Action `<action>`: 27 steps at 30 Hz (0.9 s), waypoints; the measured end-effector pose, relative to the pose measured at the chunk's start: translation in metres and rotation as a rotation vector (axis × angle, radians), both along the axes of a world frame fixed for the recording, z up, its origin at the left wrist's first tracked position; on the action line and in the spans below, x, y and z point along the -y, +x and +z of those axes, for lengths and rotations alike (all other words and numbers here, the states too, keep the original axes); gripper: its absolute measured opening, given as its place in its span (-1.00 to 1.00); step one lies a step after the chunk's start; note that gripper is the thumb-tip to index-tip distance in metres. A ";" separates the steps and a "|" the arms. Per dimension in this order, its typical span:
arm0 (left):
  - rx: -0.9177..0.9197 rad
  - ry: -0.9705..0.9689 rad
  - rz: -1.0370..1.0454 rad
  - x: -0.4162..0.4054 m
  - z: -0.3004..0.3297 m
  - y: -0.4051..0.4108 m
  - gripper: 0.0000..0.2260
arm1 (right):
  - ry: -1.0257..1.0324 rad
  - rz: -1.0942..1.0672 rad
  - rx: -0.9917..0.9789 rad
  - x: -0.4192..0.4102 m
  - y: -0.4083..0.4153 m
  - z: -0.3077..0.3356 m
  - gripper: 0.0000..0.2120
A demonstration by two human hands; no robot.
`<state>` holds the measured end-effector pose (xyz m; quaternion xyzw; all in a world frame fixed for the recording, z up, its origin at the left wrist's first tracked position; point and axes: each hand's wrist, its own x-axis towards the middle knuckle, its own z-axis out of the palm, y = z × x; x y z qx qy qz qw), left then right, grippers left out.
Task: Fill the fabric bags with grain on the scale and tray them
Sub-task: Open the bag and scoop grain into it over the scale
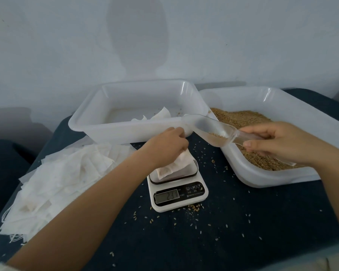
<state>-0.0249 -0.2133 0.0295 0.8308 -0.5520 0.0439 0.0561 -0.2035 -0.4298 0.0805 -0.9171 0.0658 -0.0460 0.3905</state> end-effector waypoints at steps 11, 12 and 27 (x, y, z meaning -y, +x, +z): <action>-0.137 -0.224 0.127 -0.067 0.041 0.004 -0.90 | -0.165 0.171 -0.147 -0.018 0.026 0.020 -0.67; -0.128 -0.211 0.125 -0.069 0.044 0.005 -0.90 | -0.178 0.178 -0.151 -0.020 0.029 0.023 -0.69; -0.135 -0.247 0.043 -0.061 0.045 -0.004 -0.87 | -0.521 0.316 -0.381 -0.049 0.058 0.106 -0.82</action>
